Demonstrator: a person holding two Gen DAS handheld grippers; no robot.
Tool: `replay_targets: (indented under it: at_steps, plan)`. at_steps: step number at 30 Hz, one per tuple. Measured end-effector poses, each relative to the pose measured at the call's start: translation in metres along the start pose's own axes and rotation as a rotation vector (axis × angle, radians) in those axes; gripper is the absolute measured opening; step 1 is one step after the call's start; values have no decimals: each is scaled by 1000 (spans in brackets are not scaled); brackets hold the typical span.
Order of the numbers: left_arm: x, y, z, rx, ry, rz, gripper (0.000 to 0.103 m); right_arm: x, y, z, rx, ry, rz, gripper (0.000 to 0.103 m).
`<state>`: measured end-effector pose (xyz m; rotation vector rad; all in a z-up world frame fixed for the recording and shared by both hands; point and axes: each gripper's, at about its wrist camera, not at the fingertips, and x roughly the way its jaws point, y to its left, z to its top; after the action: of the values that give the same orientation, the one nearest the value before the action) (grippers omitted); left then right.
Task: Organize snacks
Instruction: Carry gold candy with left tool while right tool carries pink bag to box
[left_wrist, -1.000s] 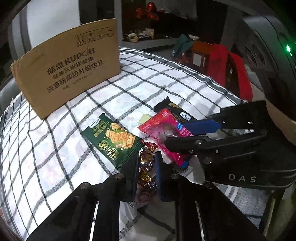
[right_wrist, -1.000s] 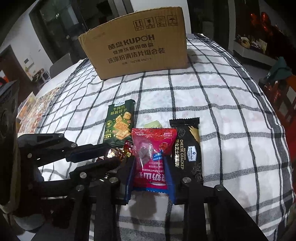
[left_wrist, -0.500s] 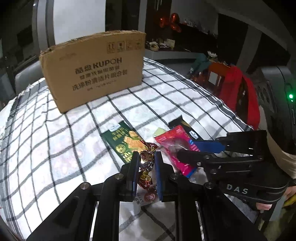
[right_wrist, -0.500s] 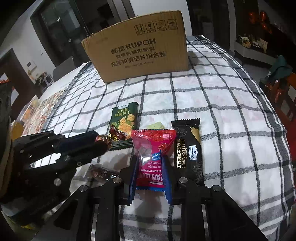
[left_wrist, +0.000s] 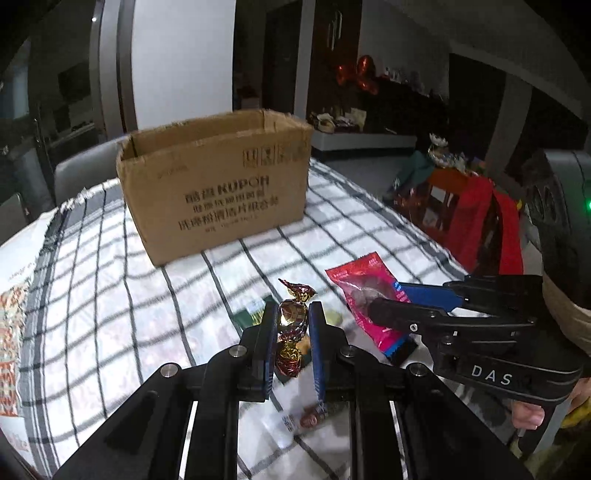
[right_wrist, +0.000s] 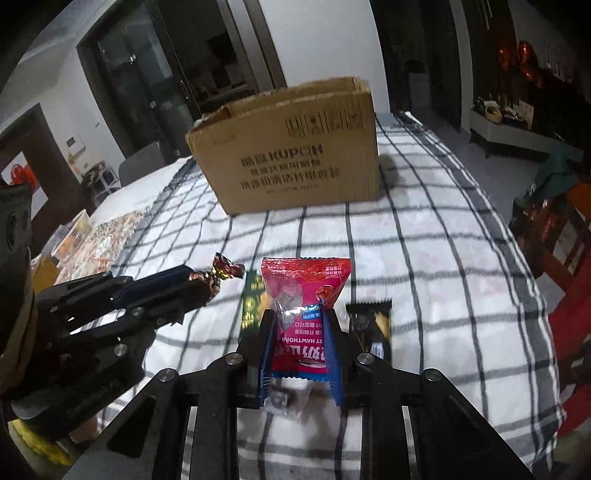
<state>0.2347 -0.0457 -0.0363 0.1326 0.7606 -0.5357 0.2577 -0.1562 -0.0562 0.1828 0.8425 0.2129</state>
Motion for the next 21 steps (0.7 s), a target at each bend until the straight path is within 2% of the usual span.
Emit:
replay_targets:
  at_steps: [13, 21]
  plan:
    - [-27, 8, 56, -8, -139, 56, 18, -19, 0, 51, -12, -114, 32, 26]
    - [-35, 20, 82, -24, -194, 84, 18, -26, 1, 86, -22, -174, 41, 26]
